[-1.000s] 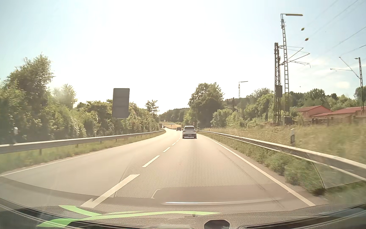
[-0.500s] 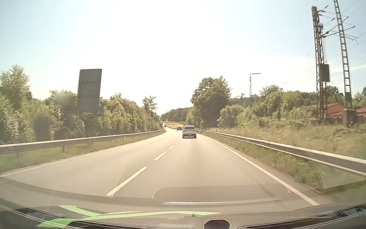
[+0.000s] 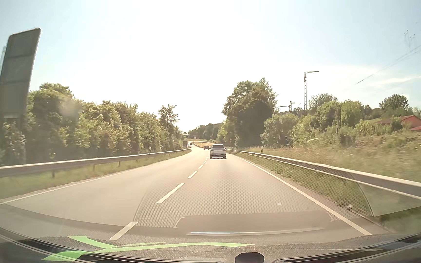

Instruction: Follow the waypoints while adhering to traffic rules and regulations

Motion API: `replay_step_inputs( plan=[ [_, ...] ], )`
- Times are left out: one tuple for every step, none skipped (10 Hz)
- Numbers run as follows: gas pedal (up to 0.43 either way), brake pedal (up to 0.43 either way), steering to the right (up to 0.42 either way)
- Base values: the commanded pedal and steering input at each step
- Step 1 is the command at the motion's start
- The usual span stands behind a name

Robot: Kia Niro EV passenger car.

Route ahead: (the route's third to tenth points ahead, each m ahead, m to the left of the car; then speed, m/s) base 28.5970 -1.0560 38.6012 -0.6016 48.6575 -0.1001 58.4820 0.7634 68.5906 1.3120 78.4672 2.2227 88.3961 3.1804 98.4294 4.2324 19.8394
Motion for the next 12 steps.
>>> replay_step_inputs(
  plan=[
    [0.150, 0.000, -0.007],
    [0.150, 0.000, -0.007],
    [0.157, 0.000, -0.007],
    [0.157, 0.000, -0.007],
    [0.157, 0.000, -0.007],
    [0.157, 0.000, -0.006],
    [0.138, 0.000, -0.006],
    [0.110, 0.000, -0.006],
    [0.110, 0.000, -0.006],
    [0.110, 0.000, -0.006],
    [0.110, 0.000, -0.006],
    [0.110, 0.000, -0.006]
  ],
)
